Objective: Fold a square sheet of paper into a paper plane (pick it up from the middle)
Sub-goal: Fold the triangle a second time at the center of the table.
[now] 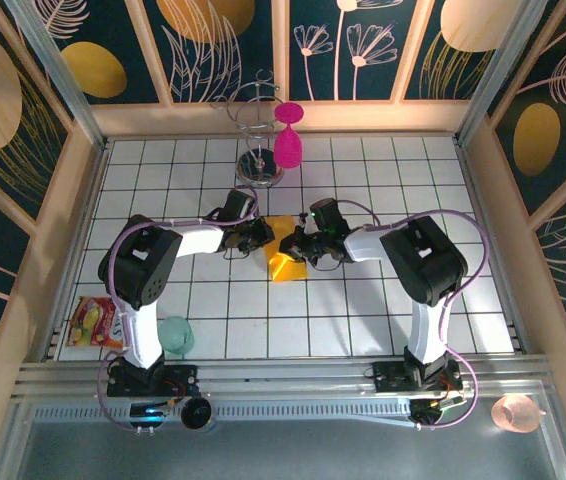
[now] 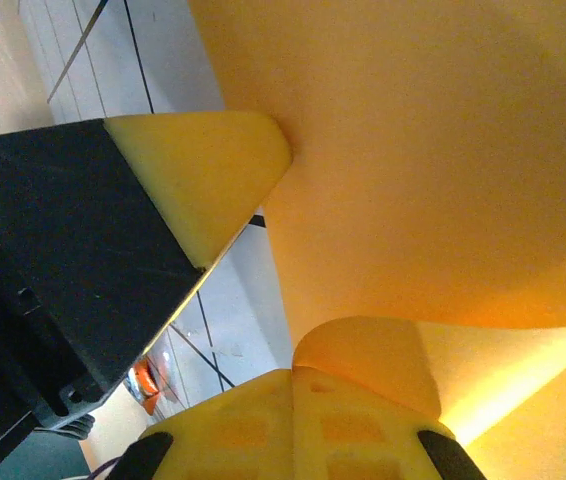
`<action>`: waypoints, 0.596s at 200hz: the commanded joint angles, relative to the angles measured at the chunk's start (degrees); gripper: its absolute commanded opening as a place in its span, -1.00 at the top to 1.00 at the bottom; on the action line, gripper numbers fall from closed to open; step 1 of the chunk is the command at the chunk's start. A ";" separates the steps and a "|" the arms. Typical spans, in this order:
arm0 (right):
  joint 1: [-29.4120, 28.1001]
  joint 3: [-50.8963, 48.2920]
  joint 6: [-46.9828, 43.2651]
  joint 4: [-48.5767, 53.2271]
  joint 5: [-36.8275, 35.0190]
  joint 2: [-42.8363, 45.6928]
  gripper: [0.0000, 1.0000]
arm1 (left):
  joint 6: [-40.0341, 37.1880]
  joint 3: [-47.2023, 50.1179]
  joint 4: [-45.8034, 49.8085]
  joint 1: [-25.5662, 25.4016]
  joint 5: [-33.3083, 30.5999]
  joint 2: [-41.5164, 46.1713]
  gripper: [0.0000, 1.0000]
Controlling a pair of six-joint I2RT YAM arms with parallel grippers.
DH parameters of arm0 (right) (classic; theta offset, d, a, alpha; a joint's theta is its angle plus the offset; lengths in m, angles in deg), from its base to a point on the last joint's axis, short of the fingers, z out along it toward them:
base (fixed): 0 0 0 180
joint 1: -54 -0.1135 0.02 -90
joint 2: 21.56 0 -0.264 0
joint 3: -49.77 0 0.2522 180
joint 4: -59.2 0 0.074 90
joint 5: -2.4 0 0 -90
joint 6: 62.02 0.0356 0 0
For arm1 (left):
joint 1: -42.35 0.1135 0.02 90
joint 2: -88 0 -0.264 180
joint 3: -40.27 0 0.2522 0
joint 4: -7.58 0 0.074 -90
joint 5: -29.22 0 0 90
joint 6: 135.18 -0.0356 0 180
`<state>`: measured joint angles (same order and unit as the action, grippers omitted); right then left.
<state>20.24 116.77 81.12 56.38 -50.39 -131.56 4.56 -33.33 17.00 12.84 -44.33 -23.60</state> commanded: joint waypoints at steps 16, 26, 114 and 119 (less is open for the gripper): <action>-0.89 2.44 0.07 0.52 -0.65 -2.18 1.00 | -0.44 1.56 1.97 0.21 -0.55 -0.68 0.73; -1.04 2.58 0.03 0.71 -0.56 -2.33 1.00 | -0.42 1.63 1.97 0.16 -0.54 -0.65 0.72; -1.22 3.89 -1.19 4.71 -2.11 -3.16 1.00 | -0.34 1.78 1.64 0.16 -0.19 -0.34 0.72; -1.22 3.97 -1.15 4.63 -2.06 -3.12 1.00 | -0.34 1.90 1.61 0.24 -0.19 -0.23 0.72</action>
<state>19.61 119.06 80.86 59.40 -51.57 -133.50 4.56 -33.05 16.46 12.84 -44.20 -23.57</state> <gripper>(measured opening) 0.050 0.138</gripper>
